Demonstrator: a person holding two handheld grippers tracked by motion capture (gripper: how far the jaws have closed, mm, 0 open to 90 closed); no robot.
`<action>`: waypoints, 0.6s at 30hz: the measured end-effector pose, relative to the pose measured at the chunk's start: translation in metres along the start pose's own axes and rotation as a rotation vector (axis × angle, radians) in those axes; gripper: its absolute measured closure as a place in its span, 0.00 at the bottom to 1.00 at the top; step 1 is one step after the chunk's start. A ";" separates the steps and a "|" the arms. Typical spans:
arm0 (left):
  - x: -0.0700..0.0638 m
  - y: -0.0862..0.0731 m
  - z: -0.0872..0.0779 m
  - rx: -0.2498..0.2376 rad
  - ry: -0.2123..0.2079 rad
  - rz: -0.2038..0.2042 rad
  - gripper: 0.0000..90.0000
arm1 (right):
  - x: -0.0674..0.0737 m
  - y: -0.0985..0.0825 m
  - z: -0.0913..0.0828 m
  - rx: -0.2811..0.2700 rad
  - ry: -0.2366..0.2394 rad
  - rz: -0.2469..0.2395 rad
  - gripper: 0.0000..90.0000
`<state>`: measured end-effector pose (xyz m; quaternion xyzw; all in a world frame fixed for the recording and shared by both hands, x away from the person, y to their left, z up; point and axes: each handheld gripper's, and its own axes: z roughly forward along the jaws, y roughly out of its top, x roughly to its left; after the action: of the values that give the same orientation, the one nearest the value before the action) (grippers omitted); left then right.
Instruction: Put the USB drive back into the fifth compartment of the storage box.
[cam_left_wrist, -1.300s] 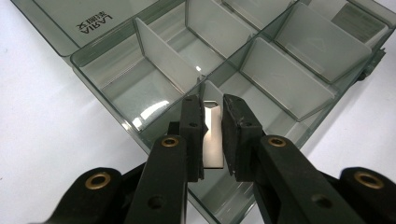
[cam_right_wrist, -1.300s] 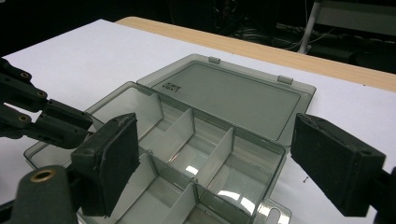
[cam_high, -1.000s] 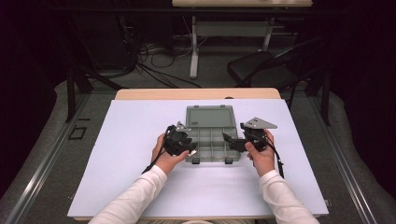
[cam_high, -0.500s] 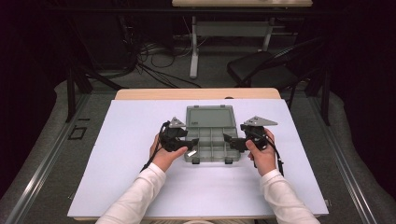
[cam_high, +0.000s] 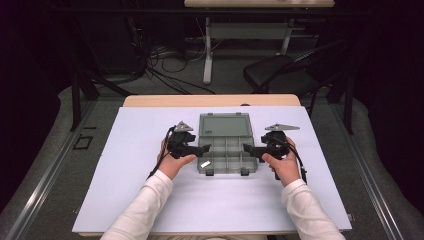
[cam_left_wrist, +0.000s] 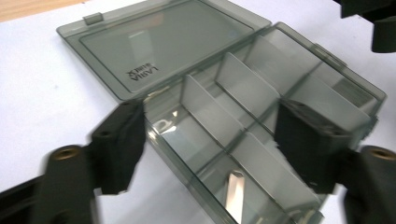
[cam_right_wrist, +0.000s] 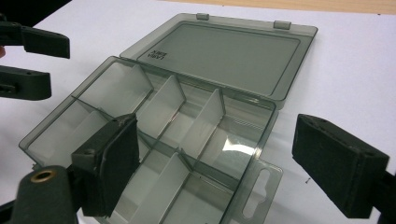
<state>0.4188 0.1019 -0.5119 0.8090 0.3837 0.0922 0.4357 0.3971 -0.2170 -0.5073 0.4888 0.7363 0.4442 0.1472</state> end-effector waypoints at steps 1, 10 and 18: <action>0.000 0.000 0.000 -0.005 0.000 -0.001 0.21 | 0.000 0.001 0.000 0.009 -0.007 0.000 0.16; -0.001 -0.001 0.000 0.007 -0.017 -0.005 0.11 | 0.006 0.009 0.008 0.028 -0.039 0.013 0.17; 0.001 0.000 -0.006 -0.004 -0.007 0.025 0.22 | 0.000 0.032 0.016 0.012 -0.053 0.011 0.23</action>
<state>0.4165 0.1067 -0.5088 0.8133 0.3716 0.0956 0.4375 0.4265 -0.2048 -0.4914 0.5056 0.7320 0.4273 0.1612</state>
